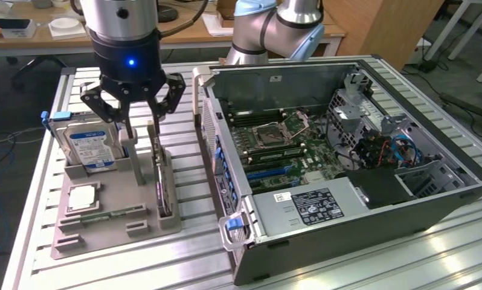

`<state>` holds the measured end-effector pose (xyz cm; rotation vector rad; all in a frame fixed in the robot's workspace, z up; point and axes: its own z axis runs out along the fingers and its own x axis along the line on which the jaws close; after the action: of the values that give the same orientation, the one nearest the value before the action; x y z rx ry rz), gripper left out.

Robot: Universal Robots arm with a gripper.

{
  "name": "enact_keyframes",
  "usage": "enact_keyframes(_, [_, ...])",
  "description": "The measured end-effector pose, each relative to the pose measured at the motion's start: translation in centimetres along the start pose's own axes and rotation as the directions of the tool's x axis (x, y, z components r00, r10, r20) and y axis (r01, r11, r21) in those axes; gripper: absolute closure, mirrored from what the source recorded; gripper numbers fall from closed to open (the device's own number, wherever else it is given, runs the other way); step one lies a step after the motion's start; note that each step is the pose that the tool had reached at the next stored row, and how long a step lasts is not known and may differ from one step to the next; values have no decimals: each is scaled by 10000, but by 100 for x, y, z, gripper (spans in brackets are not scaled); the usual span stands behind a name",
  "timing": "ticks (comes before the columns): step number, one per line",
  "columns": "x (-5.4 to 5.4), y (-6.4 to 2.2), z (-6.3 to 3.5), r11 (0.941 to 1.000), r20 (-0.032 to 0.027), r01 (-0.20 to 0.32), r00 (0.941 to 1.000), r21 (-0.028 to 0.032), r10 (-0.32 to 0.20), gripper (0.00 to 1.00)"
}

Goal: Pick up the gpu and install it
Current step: 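Pick up the gpu and move the gpu toward the slot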

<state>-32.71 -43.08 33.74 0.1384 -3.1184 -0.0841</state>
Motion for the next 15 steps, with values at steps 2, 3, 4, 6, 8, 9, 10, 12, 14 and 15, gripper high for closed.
enact_keyframes(2, [0, -1, 20, 10000, 1, 0, 10000, -1, 0, 53])
enact_keyframes(3, [-1, -2, 28, 10000, 1, 0, 10000, 0, 0, 53])
enact_keyframes(4, [-1, -2, 33, 10000, 0, 0, 10000, 0, 0, 53])
enact_keyframes(6, [-1, -2, 34, 10000, 0, 1, 10000, 0, -1, 53])
enact_keyframes(8, [0, -2, 34, 10000, 0, 1, 10000, 0, -1, 53])
enact_keyframes(9, [-1, -2, 34, 10000, 0, 1, 10000, 0, -1, 53])
enact_keyframes(10, [-1, -2, 34, 10000, 0, 1, 10000, 0, -1, 53])
enact_keyframes(12, [-1, -2, 34, 10000, 0, 1, 10000, 0, -1, 53])
enact_keyframes(14, [-1, -2, 34, 10000, 0, 1, 10000, 0, -1, 53])
enact_keyframes(15, [-1, -2, 34, 10000, 0, 1, 10000, 0, -1, 53])
